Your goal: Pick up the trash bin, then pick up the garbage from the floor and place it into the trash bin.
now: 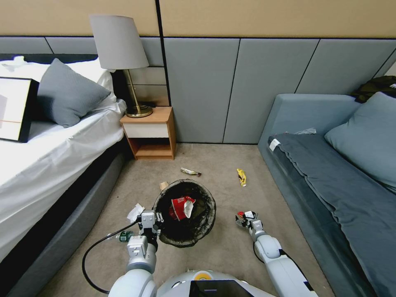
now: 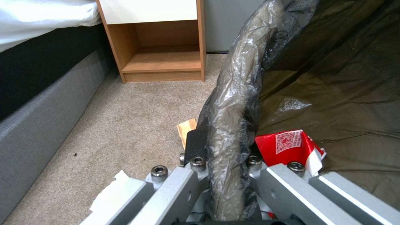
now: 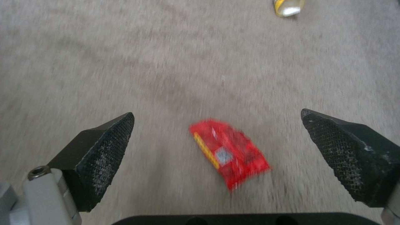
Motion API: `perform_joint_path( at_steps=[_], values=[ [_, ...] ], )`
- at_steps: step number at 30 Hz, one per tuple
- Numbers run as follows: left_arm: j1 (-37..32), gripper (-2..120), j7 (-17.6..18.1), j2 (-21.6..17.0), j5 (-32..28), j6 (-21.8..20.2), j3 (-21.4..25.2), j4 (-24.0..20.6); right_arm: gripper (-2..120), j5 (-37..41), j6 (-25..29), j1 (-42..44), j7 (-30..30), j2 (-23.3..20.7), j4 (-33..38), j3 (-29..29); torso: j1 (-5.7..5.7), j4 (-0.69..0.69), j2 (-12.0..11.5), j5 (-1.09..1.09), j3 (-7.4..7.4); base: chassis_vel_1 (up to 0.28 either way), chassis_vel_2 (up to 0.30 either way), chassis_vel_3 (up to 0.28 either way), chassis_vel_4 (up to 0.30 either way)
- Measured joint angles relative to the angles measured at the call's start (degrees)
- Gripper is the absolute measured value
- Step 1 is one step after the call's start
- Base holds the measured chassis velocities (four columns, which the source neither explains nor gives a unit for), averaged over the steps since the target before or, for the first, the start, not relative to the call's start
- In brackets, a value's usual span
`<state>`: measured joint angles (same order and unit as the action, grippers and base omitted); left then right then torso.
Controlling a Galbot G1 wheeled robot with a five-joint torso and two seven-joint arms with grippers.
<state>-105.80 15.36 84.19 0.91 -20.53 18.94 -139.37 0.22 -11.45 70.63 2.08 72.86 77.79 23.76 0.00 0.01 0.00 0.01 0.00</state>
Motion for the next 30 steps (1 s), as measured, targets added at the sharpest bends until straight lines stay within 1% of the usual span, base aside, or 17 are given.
perform_joint_path(
  at_steps=[6, 11, 15, 27, 30],
  values=[
    [-0.2, 0, 0.2, 0.2, -0.1, -0.1, 0.0, 0.0, 100, -1.7, 1.4, -2.9, 0.9, 0.3, -5.0, 0.0, 0.0, -0.01, 0.0, 0.0, 0.0, 0.0, 0.0, 0.0, 0.0],
    [-0.2, 0, 0.3, 0.2, -0.2, -0.1, 0.0, 0.0, 100, -2.5, 1.8, -3.6, 1.2, 0.3, -6.9, -0.2, 0.0, 0.0, 0.0, -0.01, 0.0, 0.0, 0.0, 0.0, 0.0],
    [-0.5, 0, 0.3, 0.2, -0.2, -0.2, 0.1, -0.2, 100, -4.7, 3.2, -4.9, 1.8, 0.6, -11.0, 0.0, 0.0, -0.01, 0.0, 0.0, 0.0, 0.0, 0.0, 0.0, 0.0],
    [-0.7, 0, 0.4, 0.2, -0.1, -0.2, 0.2, -0.3, 100, -4.7, 5.4, -6.1, 1.9, 0.7, -15.3, 0.3, 0.0, -0.01, 0.0, -0.01, 0.0, 0.0, 0.0, 0.0, 0.0],
    [-0.8, 0, 0.4, 0.2, -0.1, -0.1, 0.3, -0.3, 98, -4.7, 5.8, -6.6, 2.0, 0.7, -16.2, 0.3, 0.0, -0.01, 0.0, -0.01, -0.01, 0.0, 0.0, 0.0, 0.0]
  ],
)
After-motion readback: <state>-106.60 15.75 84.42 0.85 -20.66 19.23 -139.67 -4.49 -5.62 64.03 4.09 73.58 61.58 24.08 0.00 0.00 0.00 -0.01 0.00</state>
